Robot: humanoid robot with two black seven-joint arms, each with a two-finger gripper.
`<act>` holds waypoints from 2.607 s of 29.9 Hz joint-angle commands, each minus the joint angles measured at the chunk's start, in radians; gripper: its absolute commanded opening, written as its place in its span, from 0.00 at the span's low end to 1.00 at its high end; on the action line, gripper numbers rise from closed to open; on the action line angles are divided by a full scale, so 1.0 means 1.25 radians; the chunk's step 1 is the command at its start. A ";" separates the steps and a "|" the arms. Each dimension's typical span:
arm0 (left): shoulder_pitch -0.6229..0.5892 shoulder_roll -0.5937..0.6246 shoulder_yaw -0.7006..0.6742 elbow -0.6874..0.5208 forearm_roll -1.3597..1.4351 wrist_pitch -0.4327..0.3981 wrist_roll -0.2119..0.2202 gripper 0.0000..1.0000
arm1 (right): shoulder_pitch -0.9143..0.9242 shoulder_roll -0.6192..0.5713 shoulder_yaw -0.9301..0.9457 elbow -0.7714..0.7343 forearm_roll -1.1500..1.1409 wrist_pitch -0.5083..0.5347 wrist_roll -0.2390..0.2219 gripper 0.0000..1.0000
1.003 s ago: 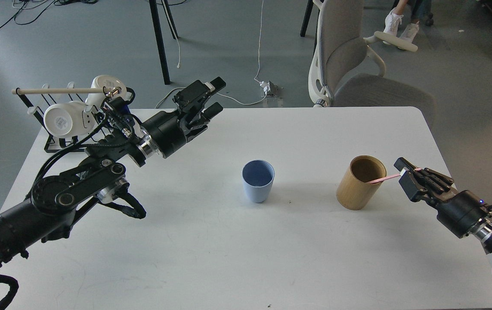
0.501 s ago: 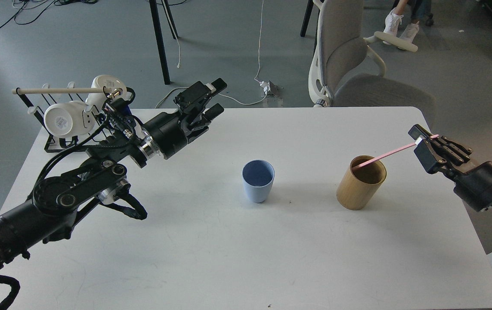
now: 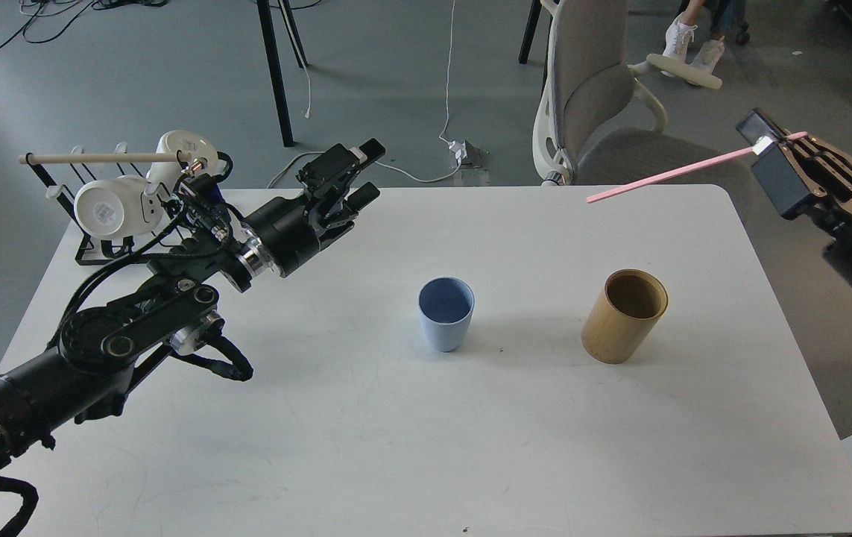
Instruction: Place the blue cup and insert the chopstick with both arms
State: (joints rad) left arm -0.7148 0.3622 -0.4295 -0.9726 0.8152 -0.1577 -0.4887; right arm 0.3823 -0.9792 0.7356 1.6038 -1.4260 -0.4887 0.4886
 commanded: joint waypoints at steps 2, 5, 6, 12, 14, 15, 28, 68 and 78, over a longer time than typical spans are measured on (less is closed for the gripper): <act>0.010 0.002 0.000 0.000 -0.021 0.002 0.000 0.92 | 0.175 0.146 -0.203 -0.148 -0.036 0.000 0.000 0.00; 0.011 0.004 0.000 0.000 -0.027 0.002 0.000 0.92 | 0.271 0.236 -0.332 -0.223 -0.036 0.000 0.000 0.00; 0.011 0.004 0.000 0.000 -0.027 0.002 0.000 0.92 | 0.294 0.266 -0.365 -0.245 -0.036 0.000 0.000 0.00; 0.010 0.007 -0.001 0.000 -0.029 0.002 0.000 0.92 | 0.324 0.318 -0.414 -0.299 -0.042 0.000 0.000 0.00; 0.010 0.007 0.000 0.000 -0.029 0.003 0.000 0.92 | 0.321 0.320 -0.415 -0.299 -0.042 0.000 0.000 0.00; 0.010 0.007 -0.001 0.000 -0.029 0.005 0.000 0.92 | 0.321 0.320 -0.422 -0.300 -0.043 0.000 0.000 0.00; 0.011 0.000 -0.001 0.000 -0.029 0.013 0.000 0.92 | 0.322 0.397 -0.503 -0.372 -0.042 0.000 0.000 0.10; 0.010 0.082 -0.248 0.037 -0.371 -0.265 0.000 0.93 | 0.288 0.358 -0.154 -0.257 1.000 0.361 0.000 0.99; 0.010 0.092 -0.252 0.047 -0.374 -0.265 0.000 0.94 | 0.260 0.394 -0.034 -0.269 1.013 0.413 0.000 0.99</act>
State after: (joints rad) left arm -0.7028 0.4760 -0.7402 -0.9143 0.3482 -0.4889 -0.4887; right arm 0.7227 -0.5018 0.6561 1.2711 -0.1616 0.0269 0.4890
